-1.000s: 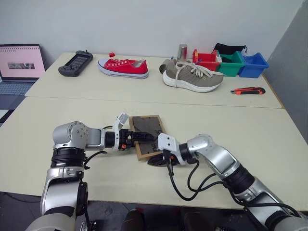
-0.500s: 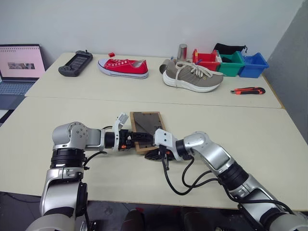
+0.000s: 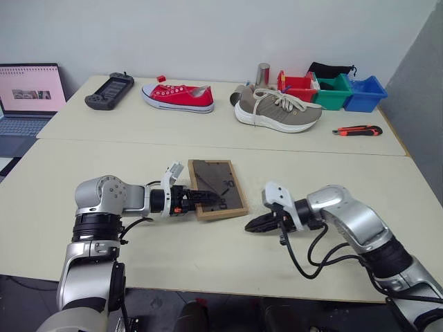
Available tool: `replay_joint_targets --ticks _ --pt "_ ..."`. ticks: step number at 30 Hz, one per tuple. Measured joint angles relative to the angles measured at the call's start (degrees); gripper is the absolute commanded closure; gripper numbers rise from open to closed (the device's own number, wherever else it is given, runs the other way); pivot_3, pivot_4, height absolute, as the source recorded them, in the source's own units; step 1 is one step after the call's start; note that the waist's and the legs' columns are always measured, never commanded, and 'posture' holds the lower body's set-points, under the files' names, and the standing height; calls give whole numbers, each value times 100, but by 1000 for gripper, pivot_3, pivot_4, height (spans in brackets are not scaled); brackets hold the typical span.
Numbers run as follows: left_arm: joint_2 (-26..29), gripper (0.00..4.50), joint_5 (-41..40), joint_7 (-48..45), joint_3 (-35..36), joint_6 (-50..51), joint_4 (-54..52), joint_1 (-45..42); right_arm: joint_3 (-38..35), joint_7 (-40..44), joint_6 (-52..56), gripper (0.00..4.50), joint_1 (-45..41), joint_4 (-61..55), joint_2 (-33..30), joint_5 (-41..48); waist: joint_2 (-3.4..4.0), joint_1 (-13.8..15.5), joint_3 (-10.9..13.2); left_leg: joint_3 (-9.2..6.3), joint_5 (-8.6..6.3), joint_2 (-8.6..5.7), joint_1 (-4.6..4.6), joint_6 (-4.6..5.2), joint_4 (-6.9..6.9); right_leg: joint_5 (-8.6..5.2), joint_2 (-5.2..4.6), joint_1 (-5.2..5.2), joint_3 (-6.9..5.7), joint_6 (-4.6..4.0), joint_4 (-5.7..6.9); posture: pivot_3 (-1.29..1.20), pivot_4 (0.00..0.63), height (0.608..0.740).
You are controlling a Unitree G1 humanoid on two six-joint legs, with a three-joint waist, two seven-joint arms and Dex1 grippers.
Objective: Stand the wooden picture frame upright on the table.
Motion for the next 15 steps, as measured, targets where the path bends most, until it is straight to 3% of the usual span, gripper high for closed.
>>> replay_joint_targets --ticks 5,15 --pt "-2 3169 -97 -148 3 57 -46 2 -207 -44 -8 4500 -6 81 -101 17 -1 4 0 0 0 0 -1 0 0 0 0 0 0 0 -1 0 150 740" --pt "41 3205 -120 -215 -57 77 -191 27 -557 -146 -389 4500 -176 1001 -341 -122 -2 1 2 3 0 0 -1 0 0 0 0 -2 2 0 -1 0 150 740"
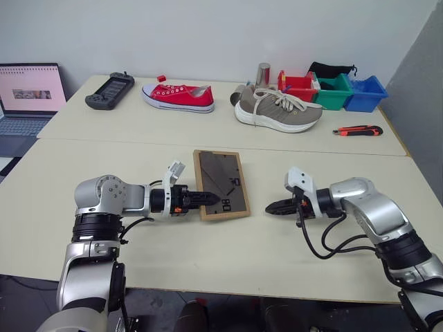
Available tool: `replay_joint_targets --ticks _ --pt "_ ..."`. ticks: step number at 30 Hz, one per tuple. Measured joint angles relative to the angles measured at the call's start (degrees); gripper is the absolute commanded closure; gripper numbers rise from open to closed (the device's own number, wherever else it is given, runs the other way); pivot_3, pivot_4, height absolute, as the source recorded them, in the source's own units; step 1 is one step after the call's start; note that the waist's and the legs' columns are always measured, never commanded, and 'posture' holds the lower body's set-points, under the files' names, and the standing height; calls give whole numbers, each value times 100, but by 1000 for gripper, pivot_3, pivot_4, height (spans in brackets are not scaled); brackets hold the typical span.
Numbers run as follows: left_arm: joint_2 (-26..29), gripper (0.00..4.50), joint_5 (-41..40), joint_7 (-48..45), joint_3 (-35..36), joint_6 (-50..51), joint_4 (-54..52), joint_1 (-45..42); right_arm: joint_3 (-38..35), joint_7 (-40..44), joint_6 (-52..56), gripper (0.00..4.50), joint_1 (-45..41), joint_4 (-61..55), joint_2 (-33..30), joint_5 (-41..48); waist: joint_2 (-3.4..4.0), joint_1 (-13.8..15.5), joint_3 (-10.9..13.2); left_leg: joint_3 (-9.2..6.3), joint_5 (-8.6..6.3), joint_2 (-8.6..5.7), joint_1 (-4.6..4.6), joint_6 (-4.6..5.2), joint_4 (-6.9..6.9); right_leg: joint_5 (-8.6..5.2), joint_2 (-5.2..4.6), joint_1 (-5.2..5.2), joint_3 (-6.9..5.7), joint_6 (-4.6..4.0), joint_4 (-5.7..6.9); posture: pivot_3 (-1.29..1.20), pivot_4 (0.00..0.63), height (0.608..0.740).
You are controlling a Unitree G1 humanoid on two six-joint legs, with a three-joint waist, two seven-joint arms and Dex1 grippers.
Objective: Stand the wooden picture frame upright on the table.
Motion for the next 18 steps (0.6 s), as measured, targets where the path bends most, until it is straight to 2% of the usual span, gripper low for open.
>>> replay_joint_targets --ticks 1,4,8,13,18 --pt "29 3205 -8 -23 -18 -1 -28 -1 -39 -7 -7 4500 -78 102 7 7 0 -7 0 1 0 0 0 0 0 0 0 0 1 0 0 0 150 740" --pt "392 3205 -102 -415 -269 -153 -427 18 -521 4 446 4021 -534 364 65 426 -1 -32 17 2 1 1 -6 -2 -1 1 0 -9 3 -1 3 0 150 740" --pt "740 3205 -173 -1065 -506 -750 -1051 14 -1153 72 1383 3063 -1304 279 142 1266 -1 -16 16 1 1 3 -3 -2 -6 1 0 -4 -2 -2 0 0 150 740" --pt "747 3205 -63 -1371 -723 -1373 -1023 7 -1184 -49 1905 1953 -1573 246 553 1606 -1 -8 17 6 1 1 -13 0 -3 0 -1 -11 3 -1 -4 0 150 740" --pt "748 3205 115 -1563 -938 -1771 -932 -74 -1084 -125 1993 934 -1936 211 783 1696 -1 -11 17 5 0 2 -17 0 -4 0 0 -16 0 -1 -3 0 150 740"
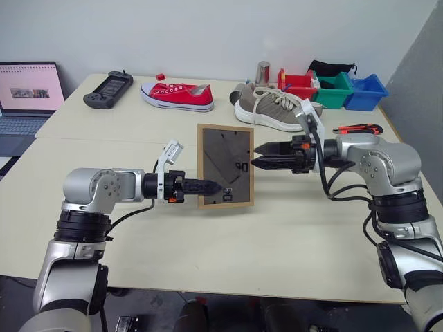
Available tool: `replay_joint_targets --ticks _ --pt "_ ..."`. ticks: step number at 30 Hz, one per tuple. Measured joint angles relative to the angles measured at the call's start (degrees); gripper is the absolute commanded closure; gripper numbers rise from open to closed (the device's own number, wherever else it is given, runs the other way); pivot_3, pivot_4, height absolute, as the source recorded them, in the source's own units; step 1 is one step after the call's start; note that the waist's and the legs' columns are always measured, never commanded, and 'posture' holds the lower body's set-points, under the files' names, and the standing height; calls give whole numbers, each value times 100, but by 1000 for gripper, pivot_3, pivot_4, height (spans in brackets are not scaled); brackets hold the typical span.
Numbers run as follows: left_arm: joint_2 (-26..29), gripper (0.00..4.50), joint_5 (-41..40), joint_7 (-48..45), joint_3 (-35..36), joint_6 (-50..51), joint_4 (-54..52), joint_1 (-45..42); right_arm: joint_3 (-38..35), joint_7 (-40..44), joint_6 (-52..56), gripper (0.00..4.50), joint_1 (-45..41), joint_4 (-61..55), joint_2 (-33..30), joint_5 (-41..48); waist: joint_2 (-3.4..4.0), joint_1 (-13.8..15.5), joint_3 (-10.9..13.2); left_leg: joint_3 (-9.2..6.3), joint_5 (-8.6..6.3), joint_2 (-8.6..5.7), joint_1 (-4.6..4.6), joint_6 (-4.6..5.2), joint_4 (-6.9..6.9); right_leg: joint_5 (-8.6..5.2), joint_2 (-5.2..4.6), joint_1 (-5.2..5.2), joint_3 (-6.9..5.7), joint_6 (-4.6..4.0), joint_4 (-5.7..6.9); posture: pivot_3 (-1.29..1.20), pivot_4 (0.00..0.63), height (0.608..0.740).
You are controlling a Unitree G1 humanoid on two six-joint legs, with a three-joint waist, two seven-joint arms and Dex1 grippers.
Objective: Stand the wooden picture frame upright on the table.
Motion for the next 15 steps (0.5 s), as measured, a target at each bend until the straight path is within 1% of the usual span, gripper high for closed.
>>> replay_joint_targets --ticks 4,9,15 --pt "0 3205 40 -83 -117 -132 30 -5 148 -19 -42 58 -17 98 196 -14 0 -2 0 1 0 0 -5 0 0 0 0 -4 0 0 0 0 150 740" --pt "0 3205 58 -171 -150 -203 32 -5 213 -104 -135 19 -239 254 351 -97 0 -9 0 -1 0 1 -9 0 2 0 0 -7 -2 0 3 0 150 740" --pt "-4 3205 111 -177 -174 -245 35 -5 342 -164 -229 19 -303 394 641 -122 0 -12 0 -2 0 1 -10 0 2 0 0 -8 -3 0 3 0 150 740"
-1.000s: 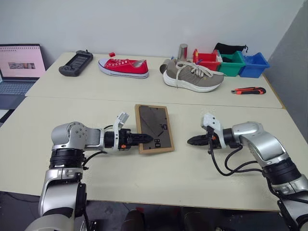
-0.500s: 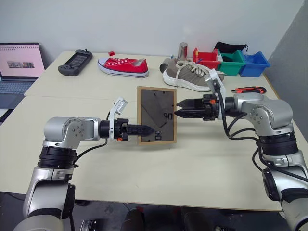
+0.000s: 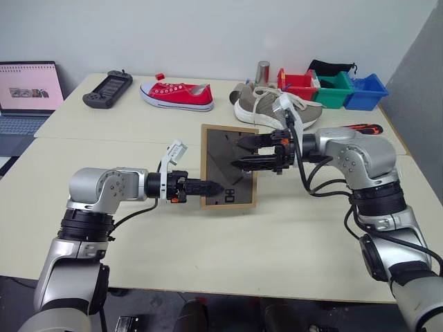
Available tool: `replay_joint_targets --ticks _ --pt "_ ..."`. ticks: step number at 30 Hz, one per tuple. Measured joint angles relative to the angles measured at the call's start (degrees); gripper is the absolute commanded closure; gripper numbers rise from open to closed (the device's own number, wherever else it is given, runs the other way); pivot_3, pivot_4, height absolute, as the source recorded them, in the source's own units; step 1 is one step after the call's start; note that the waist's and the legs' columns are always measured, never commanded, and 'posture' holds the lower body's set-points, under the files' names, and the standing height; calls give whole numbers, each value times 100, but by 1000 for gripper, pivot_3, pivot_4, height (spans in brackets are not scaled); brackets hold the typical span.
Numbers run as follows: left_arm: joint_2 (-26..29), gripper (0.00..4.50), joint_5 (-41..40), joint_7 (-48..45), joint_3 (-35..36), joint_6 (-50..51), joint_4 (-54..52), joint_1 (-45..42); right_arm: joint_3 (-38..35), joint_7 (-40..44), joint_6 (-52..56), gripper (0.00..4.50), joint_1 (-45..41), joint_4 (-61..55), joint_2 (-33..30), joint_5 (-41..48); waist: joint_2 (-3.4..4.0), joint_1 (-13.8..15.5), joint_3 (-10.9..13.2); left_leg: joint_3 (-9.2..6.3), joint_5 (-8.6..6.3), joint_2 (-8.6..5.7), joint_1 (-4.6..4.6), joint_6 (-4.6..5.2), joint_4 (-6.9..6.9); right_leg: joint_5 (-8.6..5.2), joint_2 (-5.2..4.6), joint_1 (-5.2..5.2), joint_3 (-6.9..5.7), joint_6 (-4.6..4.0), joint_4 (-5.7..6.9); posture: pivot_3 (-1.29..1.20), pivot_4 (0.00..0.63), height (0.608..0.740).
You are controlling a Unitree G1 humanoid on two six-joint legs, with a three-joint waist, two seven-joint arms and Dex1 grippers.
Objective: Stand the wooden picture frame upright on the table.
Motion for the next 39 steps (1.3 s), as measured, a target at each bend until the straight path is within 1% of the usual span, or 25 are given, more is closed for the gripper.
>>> replay_joint_targets --ticks 5,12,19,24,25,26,28,31,33,34,36,37,39 --pt "0 3205 29 -16 -60 -41 6 0 96 103 93 19 11 -177 -5 75 0 1 0 -1 0 -1 -2 0 0 0 0 0 -1 0 0 0 150 740" --pt "3 3205 38 -80 -68 -75 30 1 55 433 624 19 135 -843 -347 686 0 2 0 -4 0 0 -3 0 1 0 0 1 -5 0 0 0 150 740" --pt "-7 3205 45 -107 -101 -75 48 1 38 428 578 19 340 -962 -674 684 0 3 0 -4 0 -1 -4 1 2 0 0 0 -4 0 -1 0 150 740" --pt "-2 3205 28 -126 -101 -35 49 -3 47 470 279 19 508 -782 -1234 401 0 6 0 -3 0 -1 -7 1 2 0 0 -1 -4 0 -3 0 150 740" --pt "-2 3205 10 -135 -101 25 48 -7 39 566 186 19 559 -753 -1432 354 0 9 0 -3 0 -2 -8 1 2 0 0 -1 -4 1 -5 0 150 740" --pt "-11 3205 -59 -139 -96 154 46 -18 39 728 -27 19 713 -735 -1850 220 0 17 0 -3 0 -3 -10 1 2 -1 0 -1 -4 1 -7 0 150 740" --pt "29 3205 -101 -141 -60 307 60 -13 -39 814 -281 19 869 -618 -2254 -15 -2 52 2 -1 0 -3 -12 1 3 -1 -1 -1 0 2 -13 0 150 740" --pt "-28 3205 -285 -105 88 679 167 -72 -16 886 -1084 19 1102 -631 -2484 -430 -2 39 2 -1 0 -1 -10 2 2 -3 1 -2 0 6 -12 0 150 740" --pt "-87 3205 -500 -35 265 1153 250 -132 1 705 -2166 19 1350 -571 -2496 -1011 -2 11 2 -1 0 -2 -11 2 3 -9 1 -2 2 16 -9 0 150 740" --pt "-99 3205 -564 2 322 1319 260 -143 0 652 -2534 19 1433 -564 -2494 -1176 -3 3 2 -1 0 -2 -11 2 5 -9 2 -1 0 16 -8 0 150 740" --pt "-112 3205 -719 67 432 1748 259 -147 -14 488 -3834 19 1692 -483 -2398 -1612 -3 -10 2 -1 0 -2 -10 2 4 -9 2 0 0 16 -9 0 150 740" --pt "-118 3205 -832 140 453 1976 259 -147 6 353 -4883 19 1855 -347 -2289 -1966 -3 -11 2 -1 0 -2 -10 1 6 -6 1 0 0 10 -7 0 150 740" --pt "-118 3205 -1030 242 453 2219 275 -145 80 9 -6452 19 1990 31 -2129 -2528 -4 -9 2 0 1 -3 -10 1 8 -4 -1 0 2 8 -6 0 150 740"
